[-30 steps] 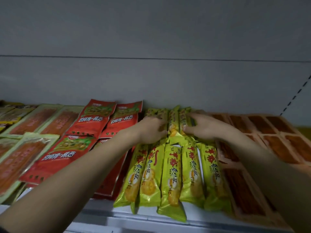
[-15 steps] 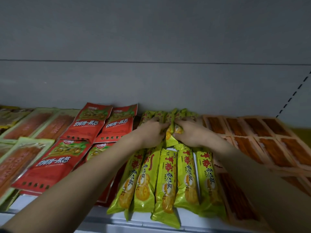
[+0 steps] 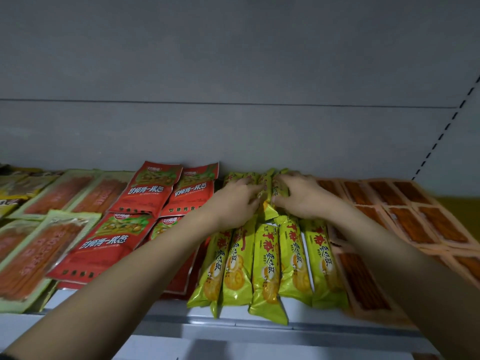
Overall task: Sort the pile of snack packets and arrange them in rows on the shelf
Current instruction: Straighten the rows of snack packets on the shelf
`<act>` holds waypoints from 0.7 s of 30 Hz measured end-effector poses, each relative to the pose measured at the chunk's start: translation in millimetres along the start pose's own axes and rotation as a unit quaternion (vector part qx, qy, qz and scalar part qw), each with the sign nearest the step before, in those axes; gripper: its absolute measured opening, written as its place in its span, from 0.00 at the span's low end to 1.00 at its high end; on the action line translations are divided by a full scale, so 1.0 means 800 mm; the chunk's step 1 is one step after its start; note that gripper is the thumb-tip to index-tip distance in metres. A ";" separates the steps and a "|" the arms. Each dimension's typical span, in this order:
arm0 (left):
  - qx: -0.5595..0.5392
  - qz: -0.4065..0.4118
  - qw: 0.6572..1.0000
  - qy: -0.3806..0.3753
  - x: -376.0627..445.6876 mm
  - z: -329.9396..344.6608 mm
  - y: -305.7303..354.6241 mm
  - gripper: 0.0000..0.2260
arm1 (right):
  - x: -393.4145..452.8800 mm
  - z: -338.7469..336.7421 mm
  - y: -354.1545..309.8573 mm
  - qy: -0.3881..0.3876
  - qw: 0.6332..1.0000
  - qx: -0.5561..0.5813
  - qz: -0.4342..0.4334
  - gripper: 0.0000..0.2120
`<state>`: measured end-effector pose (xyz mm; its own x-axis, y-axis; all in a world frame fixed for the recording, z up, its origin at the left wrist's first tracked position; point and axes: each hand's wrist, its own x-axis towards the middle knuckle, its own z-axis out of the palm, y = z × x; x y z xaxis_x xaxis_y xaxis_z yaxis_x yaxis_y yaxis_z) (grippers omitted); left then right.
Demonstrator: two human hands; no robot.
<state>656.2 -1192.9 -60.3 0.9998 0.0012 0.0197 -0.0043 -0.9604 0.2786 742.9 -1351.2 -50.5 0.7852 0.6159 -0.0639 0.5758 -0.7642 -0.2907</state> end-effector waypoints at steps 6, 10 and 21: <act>0.000 0.067 0.997 -0.033 -0.071 -0.033 0.013 0.21 | -0.079 -0.016 -0.024 -0.081 0.994 -0.011 -0.076 0.35; 0.018 0.081 0.983 -0.166 -0.122 -0.032 0.025 0.37 | -0.131 -0.004 -0.032 -0.186 0.975 -0.073 -0.099 0.48; 0.088 0.063 0.984 -0.141 -0.146 0.017 0.030 0.43 | -0.162 0.038 -0.053 -0.150 0.982 -0.097 -0.068 0.50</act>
<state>539.7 -1220.0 -68.6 0.9573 -0.1750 -0.2300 -0.1504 -0.9812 0.1206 609.5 -1392.8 -58.6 0.6128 0.7210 -0.3236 0.7261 -0.6753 -0.1296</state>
